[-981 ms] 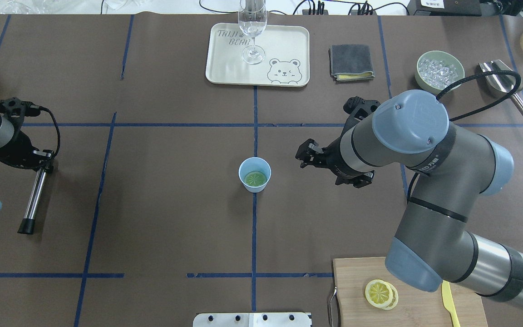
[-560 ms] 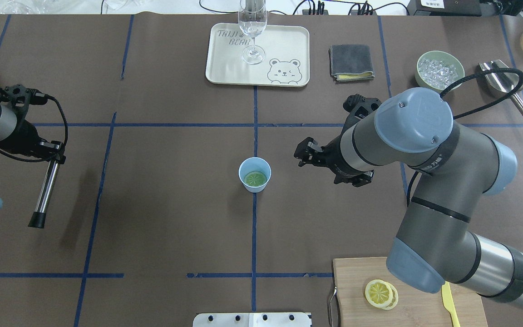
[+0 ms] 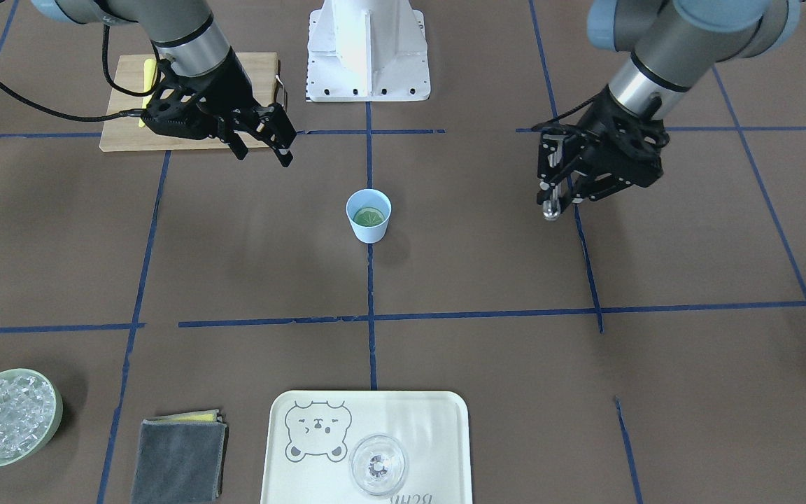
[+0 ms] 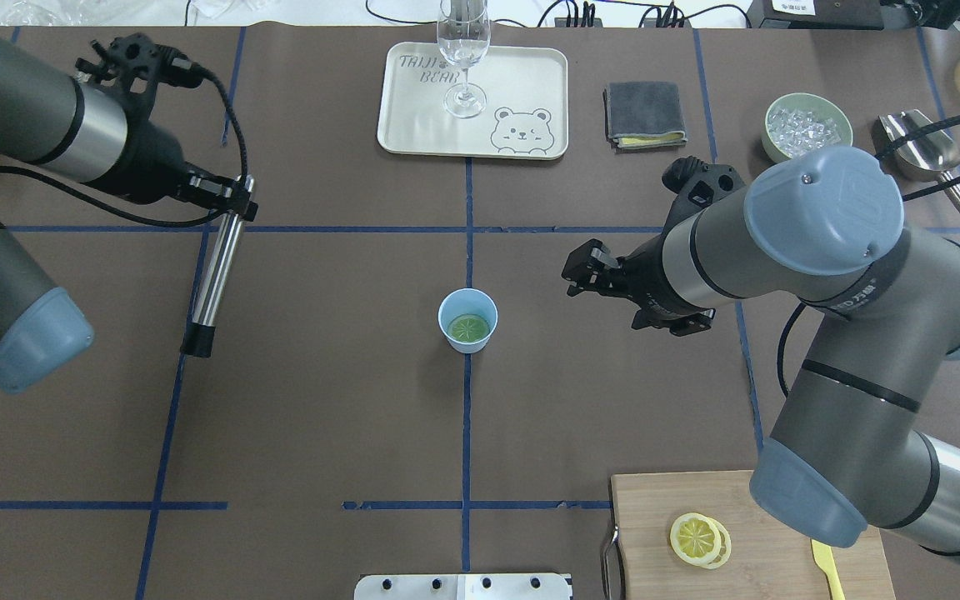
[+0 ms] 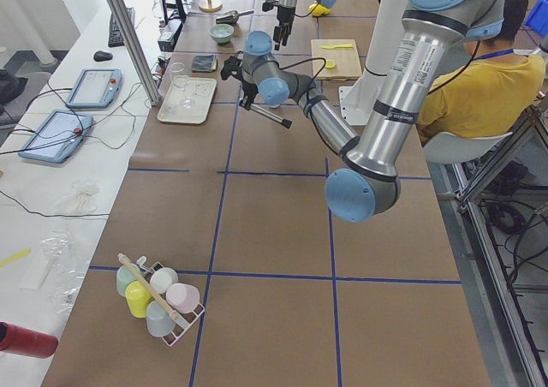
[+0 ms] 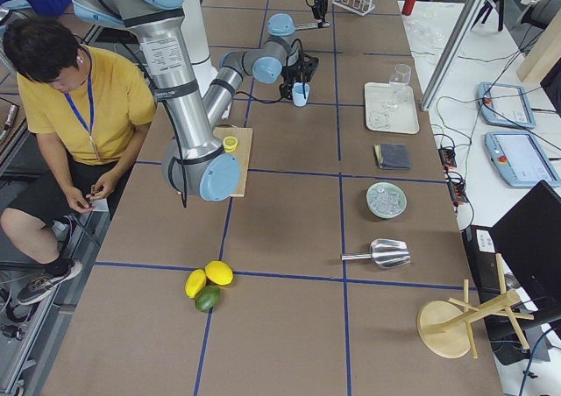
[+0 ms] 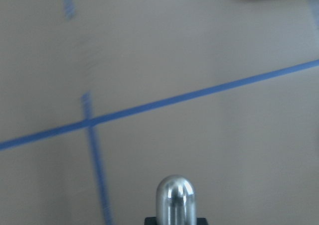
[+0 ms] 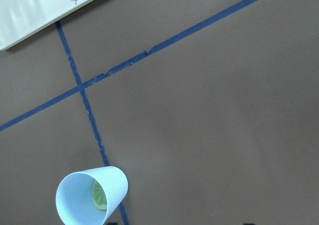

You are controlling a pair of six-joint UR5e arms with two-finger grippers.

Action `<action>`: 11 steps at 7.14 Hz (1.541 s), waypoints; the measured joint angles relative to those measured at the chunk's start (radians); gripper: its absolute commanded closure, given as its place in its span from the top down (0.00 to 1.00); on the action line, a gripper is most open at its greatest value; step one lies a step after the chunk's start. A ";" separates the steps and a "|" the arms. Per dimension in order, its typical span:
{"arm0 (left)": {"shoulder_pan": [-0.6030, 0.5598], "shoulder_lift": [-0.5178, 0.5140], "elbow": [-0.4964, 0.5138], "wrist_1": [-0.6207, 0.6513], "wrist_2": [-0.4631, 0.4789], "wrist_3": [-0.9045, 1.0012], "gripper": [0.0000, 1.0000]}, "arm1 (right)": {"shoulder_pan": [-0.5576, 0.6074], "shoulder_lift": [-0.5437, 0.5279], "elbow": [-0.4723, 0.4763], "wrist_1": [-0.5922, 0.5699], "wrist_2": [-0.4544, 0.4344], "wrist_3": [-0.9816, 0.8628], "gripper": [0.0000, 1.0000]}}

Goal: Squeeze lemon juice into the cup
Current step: 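Carry the muddler with left gripper and insert it into the cup, then press the muddler down onto the lemon slice inside the cup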

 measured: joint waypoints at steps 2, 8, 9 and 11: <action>0.043 -0.127 -0.042 0.001 0.070 -0.003 0.00 | 0.030 -0.058 0.035 0.001 0.006 -0.003 0.99; 0.419 -0.179 0.097 -0.485 0.930 -0.011 0.00 | 0.109 -0.226 0.097 0.008 0.056 -0.151 1.00; 0.480 -0.177 0.140 -0.544 1.088 -0.005 0.00 | 0.113 -0.231 0.098 0.008 0.062 -0.156 1.00; 0.538 -0.179 0.180 -0.591 1.259 -0.001 0.00 | 0.116 -0.234 0.098 0.008 0.064 -0.158 1.00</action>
